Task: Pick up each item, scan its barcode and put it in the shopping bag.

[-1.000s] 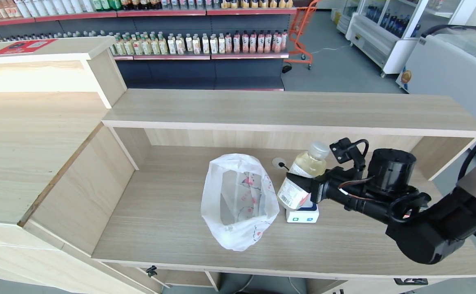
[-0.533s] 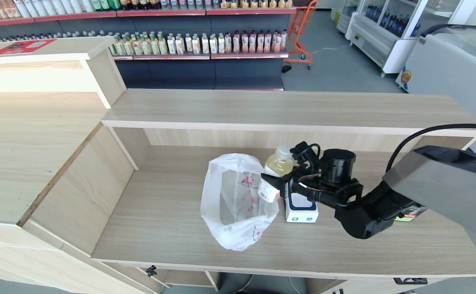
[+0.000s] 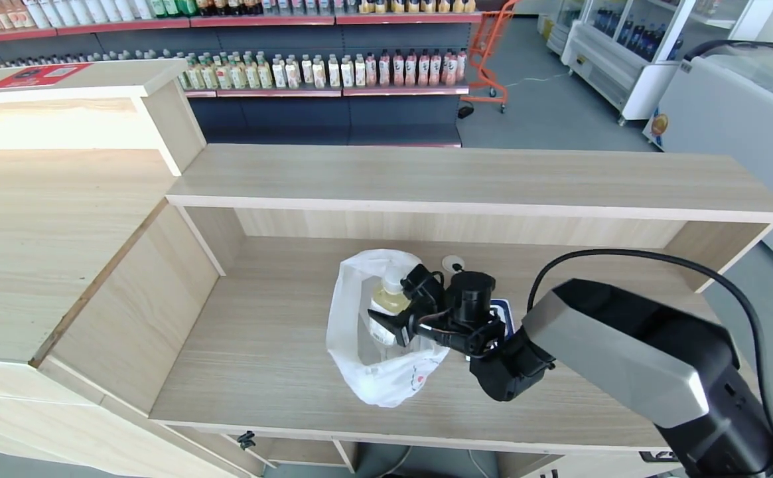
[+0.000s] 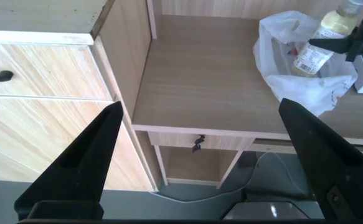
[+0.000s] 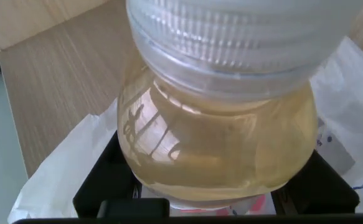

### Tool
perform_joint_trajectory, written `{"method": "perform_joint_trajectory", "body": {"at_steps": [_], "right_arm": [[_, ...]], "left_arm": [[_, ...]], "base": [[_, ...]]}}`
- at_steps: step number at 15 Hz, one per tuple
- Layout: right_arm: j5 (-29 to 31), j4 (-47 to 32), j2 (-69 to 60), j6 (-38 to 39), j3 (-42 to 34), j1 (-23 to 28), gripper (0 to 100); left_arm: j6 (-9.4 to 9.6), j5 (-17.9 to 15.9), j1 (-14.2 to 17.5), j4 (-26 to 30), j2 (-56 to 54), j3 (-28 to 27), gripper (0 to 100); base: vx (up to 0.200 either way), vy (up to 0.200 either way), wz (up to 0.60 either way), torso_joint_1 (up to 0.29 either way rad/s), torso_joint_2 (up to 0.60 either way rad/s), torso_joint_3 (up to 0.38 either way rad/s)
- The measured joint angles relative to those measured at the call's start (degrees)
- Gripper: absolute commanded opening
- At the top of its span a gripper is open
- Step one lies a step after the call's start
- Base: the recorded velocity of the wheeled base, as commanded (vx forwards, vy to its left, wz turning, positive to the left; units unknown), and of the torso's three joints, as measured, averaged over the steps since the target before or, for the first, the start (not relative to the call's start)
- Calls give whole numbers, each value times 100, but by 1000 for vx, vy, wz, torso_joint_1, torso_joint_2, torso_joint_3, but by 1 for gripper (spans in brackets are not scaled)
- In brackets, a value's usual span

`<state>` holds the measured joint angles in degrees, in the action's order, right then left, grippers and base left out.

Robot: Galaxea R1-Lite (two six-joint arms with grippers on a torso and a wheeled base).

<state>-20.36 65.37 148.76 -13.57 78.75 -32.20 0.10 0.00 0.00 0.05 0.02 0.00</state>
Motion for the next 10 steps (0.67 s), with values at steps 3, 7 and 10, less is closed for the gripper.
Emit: {"method": "perform_joint_trajectory", "body": {"at_steps": [3,7,10], "right_arm": [[13,57,452,-362,217,-101,0],[13,161,683,-397,280,-84,100],[79,122,564,-26,245,-63,100]], "left_arm": [[0,0,0,0,0,0,100],[0,0,0,0,0,0,100],[0,0,0,0,0,0,100]], "base": [[0,0,0,0,0,0],[0,0,0,0,0,0],[0,0,0,0,0,0]]}}
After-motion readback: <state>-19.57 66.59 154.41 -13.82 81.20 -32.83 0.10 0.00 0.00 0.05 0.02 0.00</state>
